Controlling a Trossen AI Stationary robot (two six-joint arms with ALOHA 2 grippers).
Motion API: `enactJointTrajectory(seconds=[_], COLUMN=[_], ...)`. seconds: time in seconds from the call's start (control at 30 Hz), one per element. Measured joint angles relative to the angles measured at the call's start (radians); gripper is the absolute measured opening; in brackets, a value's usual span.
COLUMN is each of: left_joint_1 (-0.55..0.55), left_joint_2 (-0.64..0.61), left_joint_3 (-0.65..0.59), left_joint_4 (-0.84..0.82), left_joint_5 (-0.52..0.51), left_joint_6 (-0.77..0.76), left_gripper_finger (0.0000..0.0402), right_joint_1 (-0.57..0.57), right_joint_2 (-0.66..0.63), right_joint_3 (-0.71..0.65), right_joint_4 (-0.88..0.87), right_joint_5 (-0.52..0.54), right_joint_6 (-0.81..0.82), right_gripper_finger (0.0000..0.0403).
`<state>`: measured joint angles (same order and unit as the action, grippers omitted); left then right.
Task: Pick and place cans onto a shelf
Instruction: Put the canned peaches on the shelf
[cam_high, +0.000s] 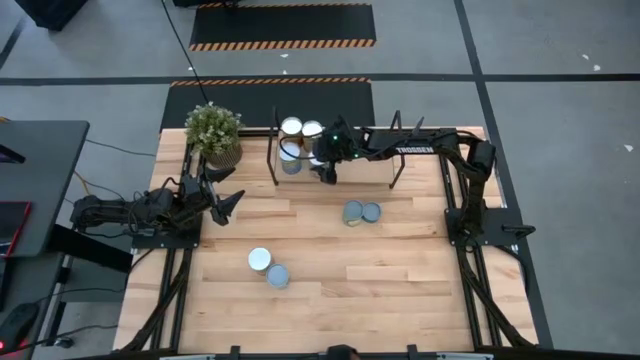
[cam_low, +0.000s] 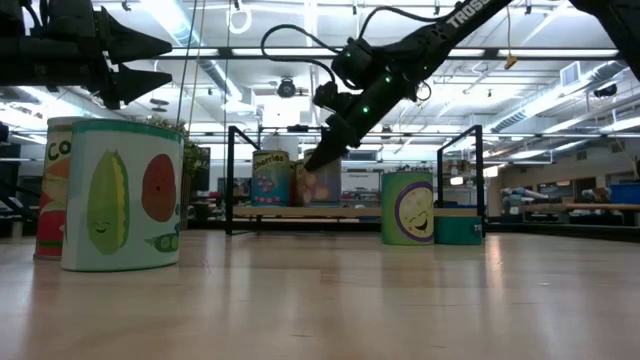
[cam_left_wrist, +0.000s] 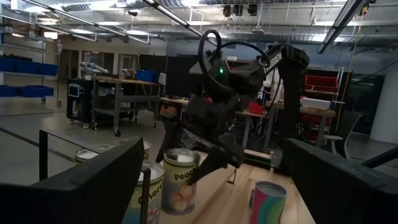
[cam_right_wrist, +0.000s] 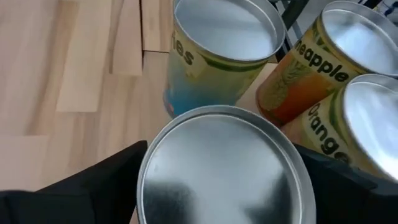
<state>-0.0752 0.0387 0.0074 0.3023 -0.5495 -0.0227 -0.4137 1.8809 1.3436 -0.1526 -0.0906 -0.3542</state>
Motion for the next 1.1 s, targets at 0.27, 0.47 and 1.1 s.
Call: enactJointTrajectory(seconds=[0.27, 0.47, 1.1], left_joint_1=[0.0, 0.0, 0.0], left_joint_2=[0.0, 0.0, 0.0], left_joint_3=[0.0, 0.0, 0.0], left_joint_4=[0.0, -0.006, -0.004], left_joint_5=[0.0, 0.0, 0.0], left_joint_6=[0.005, 0.003, -0.007], left_gripper_finger=[0.0392, 0.0392, 0.0392], right_joint_1=[0.014, 0.044, 0.049], right_joint_2=[-0.001, -0.001, -0.001], right_joint_3=[0.102, 0.239, 0.181], right_joint_4=[-0.054, -0.351, -0.517], right_joint_5=[0.021, 0.1, 0.344], right_joint_6=[-0.012, -0.023, 0.007], right_gripper_finger=[0.0369, 0.0369, 0.0368])
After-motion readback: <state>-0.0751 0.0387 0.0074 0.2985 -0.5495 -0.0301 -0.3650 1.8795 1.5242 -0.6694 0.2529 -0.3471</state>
